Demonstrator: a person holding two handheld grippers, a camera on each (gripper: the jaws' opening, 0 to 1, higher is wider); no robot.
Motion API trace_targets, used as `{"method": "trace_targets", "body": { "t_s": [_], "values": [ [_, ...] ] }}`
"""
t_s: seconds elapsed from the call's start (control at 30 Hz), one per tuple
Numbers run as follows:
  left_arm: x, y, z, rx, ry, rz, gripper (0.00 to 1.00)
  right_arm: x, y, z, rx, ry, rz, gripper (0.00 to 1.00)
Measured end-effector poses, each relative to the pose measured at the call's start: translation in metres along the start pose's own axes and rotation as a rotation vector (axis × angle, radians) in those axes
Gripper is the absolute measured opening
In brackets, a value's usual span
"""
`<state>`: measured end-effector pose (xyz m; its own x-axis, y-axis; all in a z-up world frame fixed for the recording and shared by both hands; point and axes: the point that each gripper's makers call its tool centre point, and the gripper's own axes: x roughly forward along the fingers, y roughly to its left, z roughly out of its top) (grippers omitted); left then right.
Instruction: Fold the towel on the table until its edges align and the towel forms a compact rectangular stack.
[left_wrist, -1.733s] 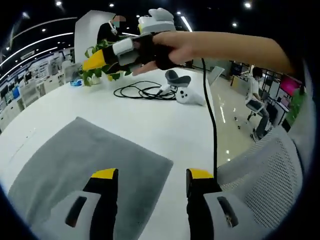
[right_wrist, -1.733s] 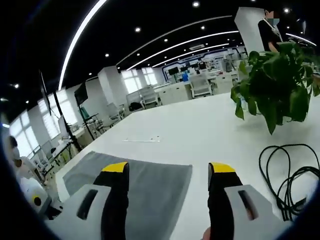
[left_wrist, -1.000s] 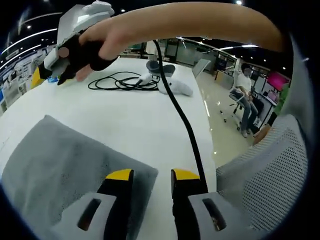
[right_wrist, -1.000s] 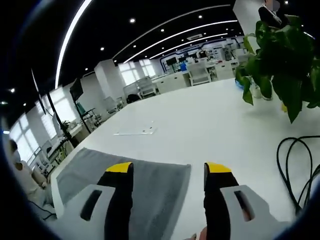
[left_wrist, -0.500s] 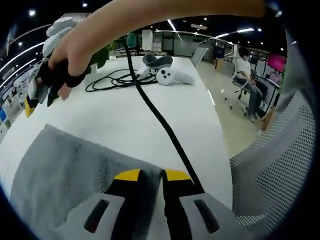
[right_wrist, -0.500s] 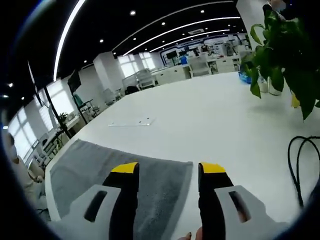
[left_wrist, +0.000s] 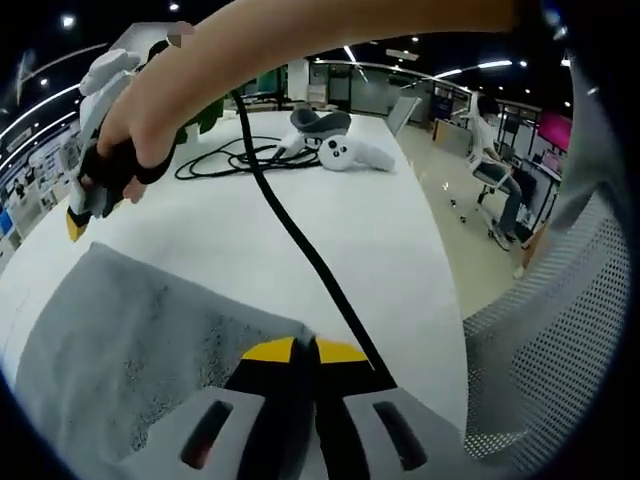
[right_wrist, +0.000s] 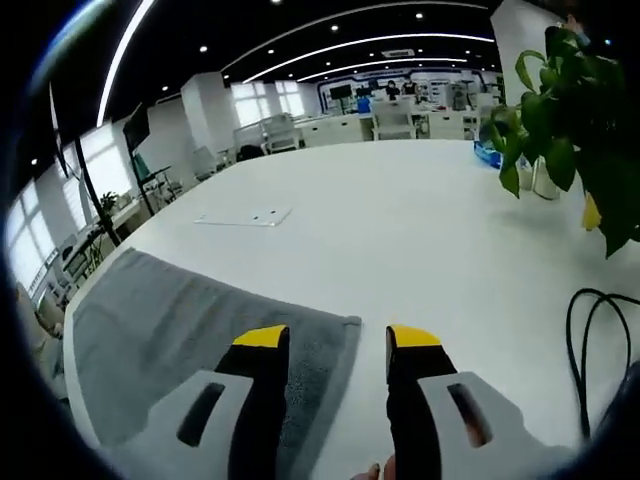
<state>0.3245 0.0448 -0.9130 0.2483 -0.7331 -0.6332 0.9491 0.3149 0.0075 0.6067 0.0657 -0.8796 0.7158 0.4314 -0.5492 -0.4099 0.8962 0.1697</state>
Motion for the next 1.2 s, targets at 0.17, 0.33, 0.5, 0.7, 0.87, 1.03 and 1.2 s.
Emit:
{"method": "trace_targets", "body": {
  "t_s": [0.17,0.33,0.5,0.7,0.87,1.03,1.2],
  "values": [
    [0.000,0.000,0.001,-0.003,0.004,0.001,0.05,0.007,-0.004,-0.007,-0.035,0.031,-0.012,0.27],
    [0.001,0.001,-0.001,-0.013,-0.003,-0.007,0.05,0.017,-0.011,-0.016,-0.091,0.067,-0.034,0.19],
    [0.001,0.002,-0.002,-0.019,-0.011,-0.010,0.05,0.024,-0.009,-0.029,-0.188,0.109,-0.026,0.19],
    [0.002,0.002,-0.003,-0.026,-0.018,-0.015,0.05,0.032,0.003,-0.032,-0.269,0.048,0.035,0.02],
    [0.002,0.002,-0.003,-0.028,-0.019,-0.016,0.05,0.036,-0.002,-0.032,-0.268,0.018,0.038,0.00],
    [0.002,0.002,-0.003,-0.018,-0.005,-0.019,0.05,0.039,-0.008,-0.025,-0.213,-0.008,0.022,0.00],
    [0.001,0.000,-0.003,0.019,-0.011,0.007,0.04,0.039,-0.007,-0.021,-0.194,0.006,0.008,0.00]
  ]
}}
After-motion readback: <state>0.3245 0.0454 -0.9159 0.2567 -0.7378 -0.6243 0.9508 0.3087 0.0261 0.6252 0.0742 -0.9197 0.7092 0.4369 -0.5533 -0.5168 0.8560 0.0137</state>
